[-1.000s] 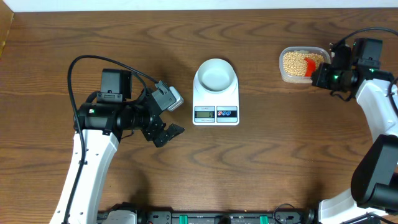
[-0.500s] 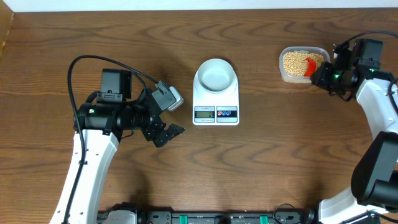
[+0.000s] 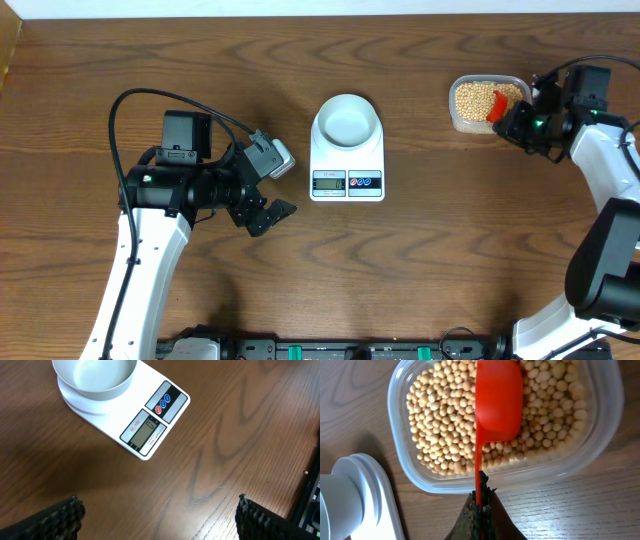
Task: Scoop item into bowl and weigh 50g on scale
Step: 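Push the red scoop through the soybeans with the right gripper, then drag the scoop along the tub and lift it filled with soybeans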
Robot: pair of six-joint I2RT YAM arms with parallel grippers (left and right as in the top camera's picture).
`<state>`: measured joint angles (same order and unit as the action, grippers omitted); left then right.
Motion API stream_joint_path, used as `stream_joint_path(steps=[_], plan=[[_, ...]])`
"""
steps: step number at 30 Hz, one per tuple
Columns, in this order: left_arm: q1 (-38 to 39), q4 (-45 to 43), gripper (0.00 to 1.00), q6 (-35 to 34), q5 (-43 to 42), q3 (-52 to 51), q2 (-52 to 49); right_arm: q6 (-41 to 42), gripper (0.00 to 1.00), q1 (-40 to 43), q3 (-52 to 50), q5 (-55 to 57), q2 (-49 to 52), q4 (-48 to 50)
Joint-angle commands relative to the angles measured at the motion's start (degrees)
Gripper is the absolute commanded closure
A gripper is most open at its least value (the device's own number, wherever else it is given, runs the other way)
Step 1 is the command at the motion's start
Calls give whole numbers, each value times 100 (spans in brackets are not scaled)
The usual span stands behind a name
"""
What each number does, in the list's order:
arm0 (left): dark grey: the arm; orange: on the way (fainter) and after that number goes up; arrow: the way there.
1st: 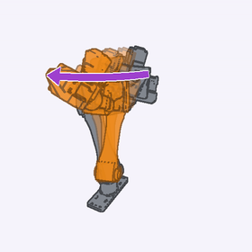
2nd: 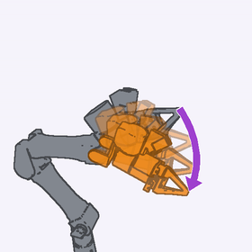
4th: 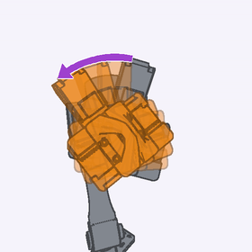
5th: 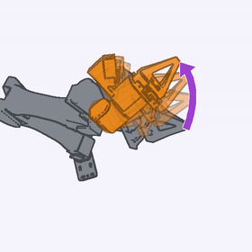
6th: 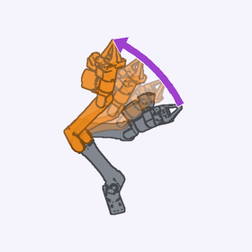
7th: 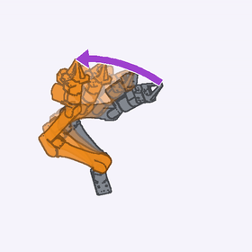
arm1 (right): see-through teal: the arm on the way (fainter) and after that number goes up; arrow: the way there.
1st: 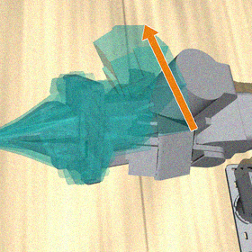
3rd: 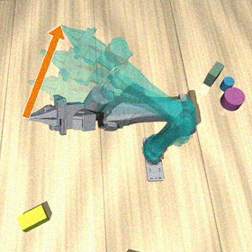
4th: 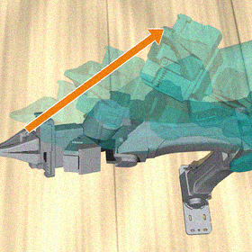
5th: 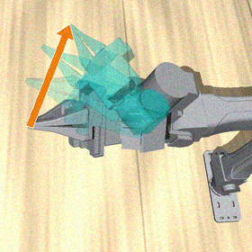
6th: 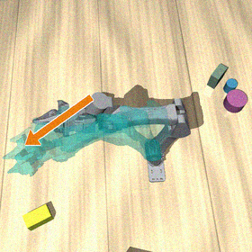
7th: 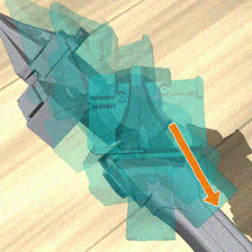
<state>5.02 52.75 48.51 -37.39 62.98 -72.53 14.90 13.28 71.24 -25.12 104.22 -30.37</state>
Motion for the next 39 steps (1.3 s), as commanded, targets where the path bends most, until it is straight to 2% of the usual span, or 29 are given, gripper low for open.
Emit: stream_joint_path(steps=[1,14,26,34,39], plan=[[-24,35,2,94,-33,138,63,195,99,138,22,74,179,-26],[-24,35,1,94,-33,138,63,396,99,291,22,61,184,44],[-24,35,2,94,-33,138,63,326,99,293,22,-984,186,164],[-24,35,1,94,-33,138,63,328,99,293,22,-1191,186,-125],[-24,35,1,94,-33,138,63,328,99,293,22,-1165,186,33]])
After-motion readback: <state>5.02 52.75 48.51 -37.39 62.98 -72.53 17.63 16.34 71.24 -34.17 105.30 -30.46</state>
